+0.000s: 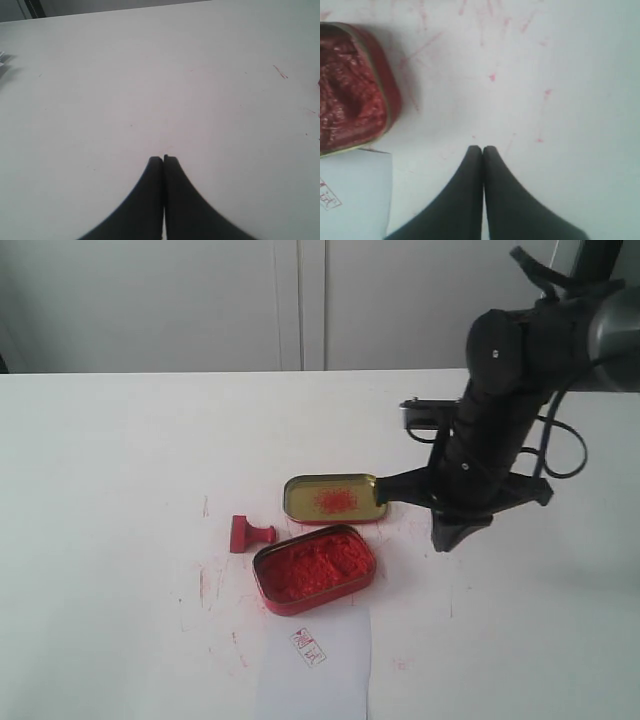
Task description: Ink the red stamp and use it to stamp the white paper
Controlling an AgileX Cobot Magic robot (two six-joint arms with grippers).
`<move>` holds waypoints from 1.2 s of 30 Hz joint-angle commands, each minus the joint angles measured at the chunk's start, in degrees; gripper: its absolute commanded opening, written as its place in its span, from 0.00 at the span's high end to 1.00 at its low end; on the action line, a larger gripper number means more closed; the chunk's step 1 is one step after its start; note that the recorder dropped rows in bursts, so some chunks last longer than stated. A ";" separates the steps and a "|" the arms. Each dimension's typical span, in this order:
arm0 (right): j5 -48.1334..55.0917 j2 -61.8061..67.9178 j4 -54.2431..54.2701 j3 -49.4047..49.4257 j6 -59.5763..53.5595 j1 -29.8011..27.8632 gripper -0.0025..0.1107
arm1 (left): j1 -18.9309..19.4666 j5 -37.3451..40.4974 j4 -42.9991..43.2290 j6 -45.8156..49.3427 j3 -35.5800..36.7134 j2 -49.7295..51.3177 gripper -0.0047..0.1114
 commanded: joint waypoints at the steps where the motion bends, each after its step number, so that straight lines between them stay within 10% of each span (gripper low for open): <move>1: -1.13 -4.04 -0.84 4.52 -1.08 -4.76 0.98 | -0.16 0.00 -0.33 -0.22 0.10 -0.02 0.96; 12: -2.00 -10.74 -1.13 11.37 -3.06 -13.34 0.98 | -0.16 0.00 -0.33 -0.22 0.10 -0.02 0.96; 36: -10.80 -32.63 -4.71 25.07 -4.29 -13.34 0.98 | -0.16 0.00 -0.33 -0.22 0.10 -0.02 0.96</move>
